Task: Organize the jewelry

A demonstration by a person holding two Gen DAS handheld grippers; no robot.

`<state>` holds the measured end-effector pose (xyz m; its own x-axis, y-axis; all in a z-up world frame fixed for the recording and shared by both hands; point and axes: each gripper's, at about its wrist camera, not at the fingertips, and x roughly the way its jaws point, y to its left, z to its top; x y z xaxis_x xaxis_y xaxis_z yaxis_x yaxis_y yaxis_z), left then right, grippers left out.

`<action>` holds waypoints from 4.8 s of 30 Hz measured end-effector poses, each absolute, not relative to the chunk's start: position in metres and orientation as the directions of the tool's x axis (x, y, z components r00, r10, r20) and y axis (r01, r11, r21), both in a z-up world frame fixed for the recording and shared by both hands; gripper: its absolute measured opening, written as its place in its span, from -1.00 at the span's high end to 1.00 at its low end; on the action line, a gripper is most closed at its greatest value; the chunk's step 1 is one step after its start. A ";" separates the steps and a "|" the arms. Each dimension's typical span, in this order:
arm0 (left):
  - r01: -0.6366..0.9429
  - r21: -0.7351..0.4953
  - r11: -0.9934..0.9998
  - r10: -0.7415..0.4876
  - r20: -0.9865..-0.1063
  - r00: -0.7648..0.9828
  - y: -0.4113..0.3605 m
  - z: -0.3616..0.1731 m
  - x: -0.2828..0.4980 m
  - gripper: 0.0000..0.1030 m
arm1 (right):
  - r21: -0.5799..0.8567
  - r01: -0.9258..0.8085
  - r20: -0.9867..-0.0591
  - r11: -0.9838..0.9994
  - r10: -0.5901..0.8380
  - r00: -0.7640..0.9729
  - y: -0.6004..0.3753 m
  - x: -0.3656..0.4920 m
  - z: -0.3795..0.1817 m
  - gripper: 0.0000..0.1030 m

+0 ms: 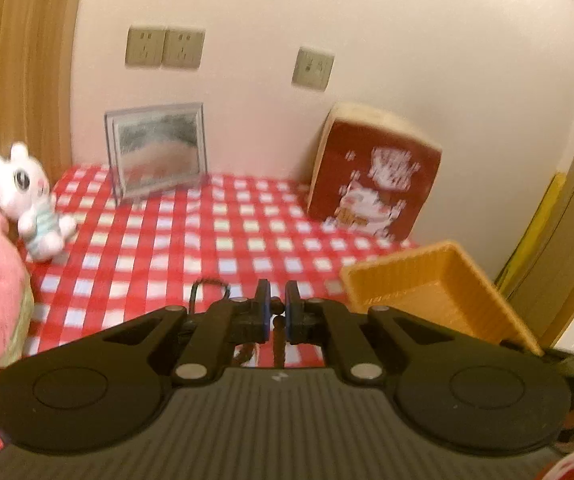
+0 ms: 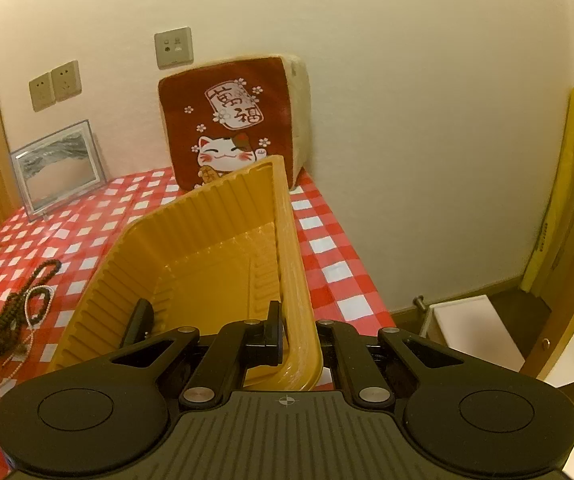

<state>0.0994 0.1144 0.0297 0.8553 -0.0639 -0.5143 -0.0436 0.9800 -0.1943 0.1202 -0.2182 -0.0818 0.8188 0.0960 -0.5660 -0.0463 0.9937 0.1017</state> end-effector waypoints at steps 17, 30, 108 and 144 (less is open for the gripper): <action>-0.058 -0.181 0.982 -0.049 -0.536 0.843 0.112 0.044 0.099 0.85 | 0.101 -0.049 -0.563 0.994 0.098 0.821 -0.217 0.118 -0.081 0.90; -0.133 -0.050 0.990 0.043 -0.788 0.614 0.134 -0.097 0.100 0.62 | 0.099 -0.048 -0.566 0.994 0.096 0.819 -0.217 0.118 -0.080 0.90; 0.360 -0.298 0.884 -0.466 -0.511 0.722 -0.034 0.021 0.194 0.90 | 0.097 -0.048 -0.561 0.994 0.095 0.823 -0.213 0.113 -0.074 0.89; 0.162 -0.224 0.961 -0.272 -0.660 0.700 0.007 -0.026 0.170 0.60 | 0.097 -0.046 -0.566 0.994 0.093 0.819 -0.212 0.116 -0.076 0.89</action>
<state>0.1702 0.0074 -0.0260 0.6999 -0.2719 -0.6604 0.1622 0.9610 -0.2239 0.1163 -0.2123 -0.0758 0.8191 0.0933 -0.5660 -0.0462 0.9942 0.0971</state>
